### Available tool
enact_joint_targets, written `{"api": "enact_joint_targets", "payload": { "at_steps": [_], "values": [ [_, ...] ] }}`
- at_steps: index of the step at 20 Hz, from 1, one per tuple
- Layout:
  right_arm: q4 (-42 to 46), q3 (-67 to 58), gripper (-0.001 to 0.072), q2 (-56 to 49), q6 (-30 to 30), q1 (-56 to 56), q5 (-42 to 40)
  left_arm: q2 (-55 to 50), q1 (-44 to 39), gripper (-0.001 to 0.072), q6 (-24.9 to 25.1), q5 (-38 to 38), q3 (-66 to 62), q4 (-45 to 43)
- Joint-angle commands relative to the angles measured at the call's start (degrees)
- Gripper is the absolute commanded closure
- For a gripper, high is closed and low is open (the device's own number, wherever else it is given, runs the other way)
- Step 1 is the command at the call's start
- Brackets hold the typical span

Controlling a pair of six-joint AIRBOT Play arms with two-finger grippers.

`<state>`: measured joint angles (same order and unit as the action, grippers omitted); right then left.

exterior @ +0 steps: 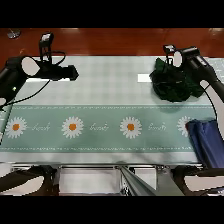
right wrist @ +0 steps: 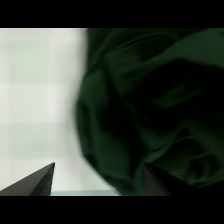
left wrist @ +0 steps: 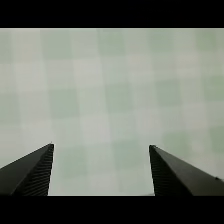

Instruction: Fold the shirts.

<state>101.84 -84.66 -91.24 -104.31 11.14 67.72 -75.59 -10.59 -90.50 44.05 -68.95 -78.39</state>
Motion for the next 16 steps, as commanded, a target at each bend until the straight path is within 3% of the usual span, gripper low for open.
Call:
{"api": "enact_joint_targets", "payload": {
  "at_steps": [1, 3, 6, 10, 16],
  "values": [
    [15.4, -1.5, 0.0078, 0.1, -4.8, -1.5, 0.0, -0.3, 1.3, 0.0004, 0.4, -3.7, 0.0, -7.6],
    [18.1, -1.7, 0.0079, 0.2, -8.9, -5.6, -0.4, -0.4, 3.4, 0.0005, 0.4, -1.0, 0.0, -9.5],
    [12.9, -1.6, 0.008, -0.9, -12.5, -13.4, -1.0, -0.8, 6.5, 0.0005, -0.5, 2.4, 0.0, -9.5],
    [2.3, -1.6, 0.008, -5.8, -10.3, -20.5, -3.8, -1.6, 7.3, 0.0005, -0.5, 3.0, 1.7, -9.4],
    [-6.9, -1.6, 0.0109, -11.7, -6.1, -21.8, -9.2, -2.3, 7.4, 0.0005, -1.8, 4.6, 5.6, -8.6]
  ]
}}
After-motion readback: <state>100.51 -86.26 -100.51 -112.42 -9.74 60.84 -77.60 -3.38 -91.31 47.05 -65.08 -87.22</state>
